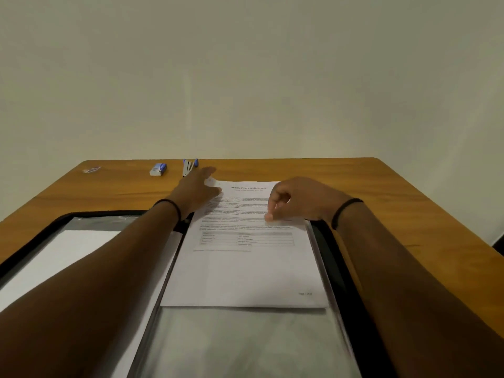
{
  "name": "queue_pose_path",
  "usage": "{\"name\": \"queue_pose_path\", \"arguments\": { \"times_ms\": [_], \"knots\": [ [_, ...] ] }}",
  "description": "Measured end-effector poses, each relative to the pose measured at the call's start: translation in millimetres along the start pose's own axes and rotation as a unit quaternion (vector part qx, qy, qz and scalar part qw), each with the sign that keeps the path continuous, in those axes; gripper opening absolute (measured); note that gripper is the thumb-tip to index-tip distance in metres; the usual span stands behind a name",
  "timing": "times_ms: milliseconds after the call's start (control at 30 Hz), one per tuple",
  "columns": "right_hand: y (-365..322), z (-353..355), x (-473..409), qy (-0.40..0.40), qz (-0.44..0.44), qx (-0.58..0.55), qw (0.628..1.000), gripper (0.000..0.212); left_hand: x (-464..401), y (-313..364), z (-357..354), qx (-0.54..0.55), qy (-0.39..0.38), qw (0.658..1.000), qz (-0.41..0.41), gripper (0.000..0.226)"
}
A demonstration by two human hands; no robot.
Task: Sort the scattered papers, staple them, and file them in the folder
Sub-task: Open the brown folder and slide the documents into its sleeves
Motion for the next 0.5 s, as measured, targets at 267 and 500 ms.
{"name": "queue_pose_path", "arguments": {
  "times_ms": [267,500],
  "knots": [
    [-8.3,-16.2,-2.5,-0.1,-0.013,0.026,0.995,0.021,-16.4,-0.5,-12.4,0.054,-0.023,0.998,0.021,0.013],
    [-3.7,-14.2,-5.1,-0.04,0.002,-0.025,0.999,0.019,-20.2,5.3,-14.4,-0.032,-0.003,0.999,-0.022,0.024]
  ]
}}
Point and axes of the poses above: each hand's wrist, its own x-axis away from the middle knuckle, its own z-axis out of the back of the hand, y = z × x, the point moved 3 cm from there along -x, towards the middle knuckle, and after that the axes turned 15 degrees about y, right-handed, at the moved point
